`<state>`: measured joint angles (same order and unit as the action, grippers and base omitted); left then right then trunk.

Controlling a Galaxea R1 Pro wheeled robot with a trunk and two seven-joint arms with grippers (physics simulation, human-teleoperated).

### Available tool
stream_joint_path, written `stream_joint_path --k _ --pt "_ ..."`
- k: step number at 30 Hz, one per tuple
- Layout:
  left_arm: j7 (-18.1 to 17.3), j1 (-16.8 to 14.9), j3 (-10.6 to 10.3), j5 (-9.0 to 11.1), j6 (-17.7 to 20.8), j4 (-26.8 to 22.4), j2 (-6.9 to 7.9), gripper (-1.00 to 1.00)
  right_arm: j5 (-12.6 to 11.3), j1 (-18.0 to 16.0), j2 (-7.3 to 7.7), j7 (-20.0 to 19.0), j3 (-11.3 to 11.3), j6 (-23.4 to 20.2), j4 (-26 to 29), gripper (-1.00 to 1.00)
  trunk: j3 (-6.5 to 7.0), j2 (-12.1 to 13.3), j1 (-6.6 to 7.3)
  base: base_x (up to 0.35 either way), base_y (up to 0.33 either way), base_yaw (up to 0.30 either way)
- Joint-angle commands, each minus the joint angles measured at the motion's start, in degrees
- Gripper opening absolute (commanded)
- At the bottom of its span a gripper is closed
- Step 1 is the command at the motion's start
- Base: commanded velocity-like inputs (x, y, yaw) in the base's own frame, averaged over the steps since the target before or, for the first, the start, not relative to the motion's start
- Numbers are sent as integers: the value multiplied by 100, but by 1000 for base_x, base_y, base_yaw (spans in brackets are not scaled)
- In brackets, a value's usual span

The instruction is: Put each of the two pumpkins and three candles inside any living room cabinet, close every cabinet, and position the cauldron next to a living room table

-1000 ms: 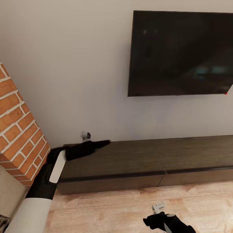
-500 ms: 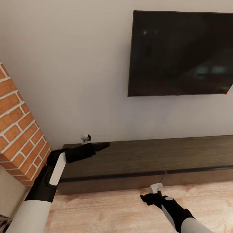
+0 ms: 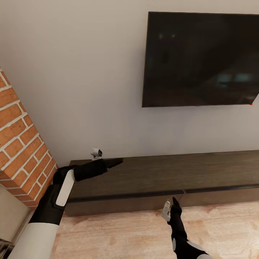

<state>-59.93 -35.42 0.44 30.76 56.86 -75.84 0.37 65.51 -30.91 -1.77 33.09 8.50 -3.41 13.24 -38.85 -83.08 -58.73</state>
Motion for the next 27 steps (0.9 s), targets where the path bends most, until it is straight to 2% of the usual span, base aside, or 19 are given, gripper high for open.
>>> stream_joint_path --k 1,5,7,8,15,17,18,19,21,24,25,27 --pt "1 0 0 0 0 0 0 100 17 3 -2 77 1 0 -31 100 0 0 0 0 0 0" --pt "1 0 0 0 0 -1 -2 100 141 14 -7 703 2 -10 -315 100 0 0 0 0 0 0" --pt "3 0 0 0 0 -1 -2 100 408 15 -7 972 -4 -11 -452 100 0 0 0 0 0 0" --pt "0 0 0 0 0 -1 -2 100 639 17 -7 1267 -3 -11 -648 100 0 0 0 0 0 0" --pt "11 0 -2 -14 0 -1 -2 100 758 21 -9 1599 4 -11 -870 100 0 0 0 0 0 0" --pt "16 0 -6 -25 0 1 -11 100 893 23 -37 1622 18 -23 -879 100 0 0 0 0 0 0" --pt "21 0 -7 -34 0 0 -52 100 1092 23 -115 1644 50 -121 -882 100 0 0 0 0 0 0" --pt "23 0 -8 -38 0 0 -72 100 1168 23 -143 1650 58 -192 -882 100 0 0 0 0 0 0" --pt "38 0 -8 -46 0 -1 -153 100 1431 24 -223 1664 79 -618 -884 100 0 0 0 0 0 0" --pt "102 0 -49 -51 0 -1 -280 100 1604 24 -391 1666 96 -1164 -878 100 0 0 0 0 0 0" --pt "115 -2 -166 -52 0 -1 -342 100 1628 20 -483 1667 98 -1306 -872 100 0 0 0 0 0 0" --pt "118 -5 -238 -52 2 -1 -365 100 1627 17 -539 1671 99 -1486 -867 100 0 0 0 0 0 0"
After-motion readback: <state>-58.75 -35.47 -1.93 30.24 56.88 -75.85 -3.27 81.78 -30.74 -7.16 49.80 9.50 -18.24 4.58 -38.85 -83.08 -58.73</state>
